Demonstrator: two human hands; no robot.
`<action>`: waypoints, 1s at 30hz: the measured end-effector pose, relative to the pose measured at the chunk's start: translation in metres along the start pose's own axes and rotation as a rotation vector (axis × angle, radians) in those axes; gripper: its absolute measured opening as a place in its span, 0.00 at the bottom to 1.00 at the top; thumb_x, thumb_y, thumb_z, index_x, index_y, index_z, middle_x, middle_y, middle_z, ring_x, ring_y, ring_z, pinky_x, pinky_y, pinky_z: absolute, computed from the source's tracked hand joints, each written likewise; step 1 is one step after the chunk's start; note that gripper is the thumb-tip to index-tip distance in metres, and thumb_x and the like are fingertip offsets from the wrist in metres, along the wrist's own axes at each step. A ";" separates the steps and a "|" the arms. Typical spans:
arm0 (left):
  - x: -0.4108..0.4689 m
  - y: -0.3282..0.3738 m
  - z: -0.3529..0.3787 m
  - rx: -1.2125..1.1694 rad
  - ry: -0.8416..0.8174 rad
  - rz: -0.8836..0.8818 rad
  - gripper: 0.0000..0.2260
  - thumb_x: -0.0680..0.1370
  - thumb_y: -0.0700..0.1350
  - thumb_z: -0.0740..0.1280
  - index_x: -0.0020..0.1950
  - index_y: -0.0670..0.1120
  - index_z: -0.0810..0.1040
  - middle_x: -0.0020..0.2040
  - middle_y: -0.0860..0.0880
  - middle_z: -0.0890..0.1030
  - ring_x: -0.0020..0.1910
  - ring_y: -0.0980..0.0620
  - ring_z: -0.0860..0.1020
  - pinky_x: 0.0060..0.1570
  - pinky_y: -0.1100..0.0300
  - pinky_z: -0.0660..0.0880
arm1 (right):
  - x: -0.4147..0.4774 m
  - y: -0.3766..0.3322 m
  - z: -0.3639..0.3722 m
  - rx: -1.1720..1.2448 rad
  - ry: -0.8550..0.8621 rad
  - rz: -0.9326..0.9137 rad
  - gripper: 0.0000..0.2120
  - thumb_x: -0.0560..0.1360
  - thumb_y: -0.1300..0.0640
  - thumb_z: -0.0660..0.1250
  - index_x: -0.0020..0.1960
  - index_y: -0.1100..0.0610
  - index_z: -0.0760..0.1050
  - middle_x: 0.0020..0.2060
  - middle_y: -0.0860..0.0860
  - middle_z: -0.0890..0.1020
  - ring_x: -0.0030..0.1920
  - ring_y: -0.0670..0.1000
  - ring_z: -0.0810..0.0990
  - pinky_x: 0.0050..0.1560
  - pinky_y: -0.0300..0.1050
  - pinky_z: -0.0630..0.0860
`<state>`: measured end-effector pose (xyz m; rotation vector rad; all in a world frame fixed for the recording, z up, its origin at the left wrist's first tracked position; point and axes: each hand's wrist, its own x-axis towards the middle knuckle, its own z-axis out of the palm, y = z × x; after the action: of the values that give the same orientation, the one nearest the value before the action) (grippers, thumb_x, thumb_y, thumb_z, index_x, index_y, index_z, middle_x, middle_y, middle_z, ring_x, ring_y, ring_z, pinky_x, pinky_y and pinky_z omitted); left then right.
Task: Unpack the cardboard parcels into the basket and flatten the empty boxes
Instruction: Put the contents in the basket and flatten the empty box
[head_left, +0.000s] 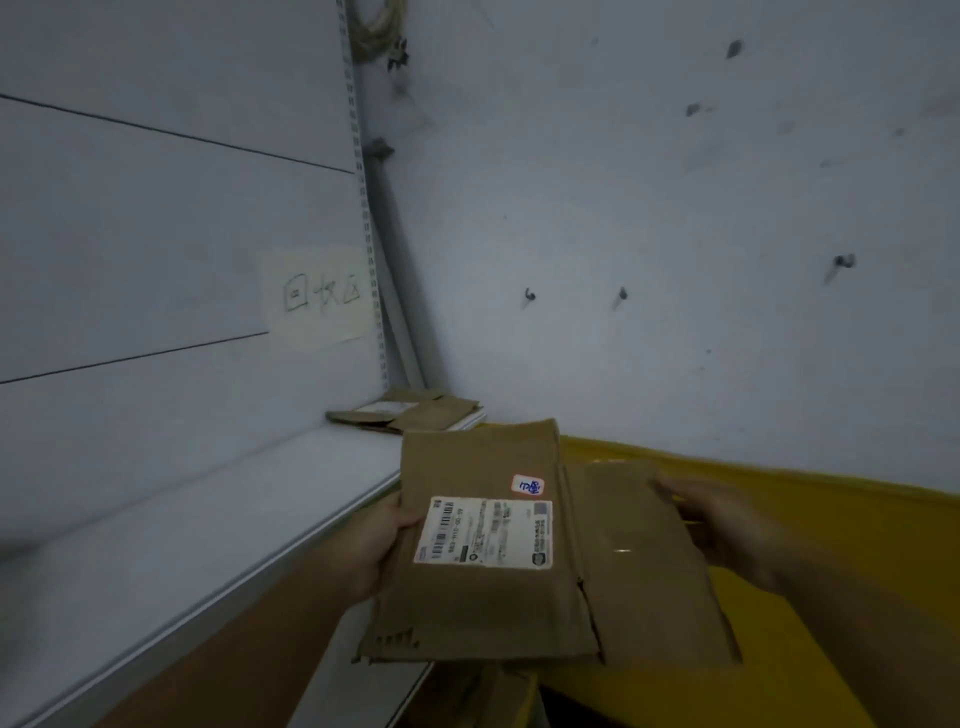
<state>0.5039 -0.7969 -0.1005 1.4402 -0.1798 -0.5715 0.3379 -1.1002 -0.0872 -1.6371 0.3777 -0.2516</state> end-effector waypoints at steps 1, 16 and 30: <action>0.004 0.002 -0.009 0.012 0.019 -0.006 0.09 0.79 0.41 0.62 0.57 0.47 0.76 0.49 0.40 0.84 0.46 0.41 0.83 0.39 0.49 0.80 | 0.018 -0.004 0.008 -0.003 -0.031 -0.001 0.23 0.66 0.40 0.69 0.56 0.51 0.79 0.49 0.52 0.85 0.47 0.55 0.84 0.43 0.51 0.79; 0.121 0.071 -0.174 0.148 -0.096 -0.058 0.26 0.68 0.37 0.74 0.65 0.45 0.74 0.63 0.38 0.77 0.64 0.37 0.74 0.66 0.39 0.65 | 0.225 -0.071 0.145 0.090 -0.326 0.019 0.20 0.68 0.52 0.70 0.57 0.59 0.78 0.48 0.56 0.85 0.50 0.57 0.83 0.56 0.53 0.76; 0.175 0.097 -0.202 -0.129 0.742 0.404 0.31 0.67 0.38 0.71 0.69 0.49 0.67 0.57 0.45 0.77 0.54 0.46 0.78 0.45 0.57 0.74 | 0.354 -0.041 0.234 0.277 -0.592 0.444 0.10 0.71 0.58 0.69 0.51 0.61 0.76 0.30 0.56 0.77 0.20 0.49 0.72 0.17 0.37 0.70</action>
<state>0.7696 -0.6995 -0.0746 1.3535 0.1543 0.2892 0.7559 -1.0201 -0.0920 -1.2420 0.2275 0.4892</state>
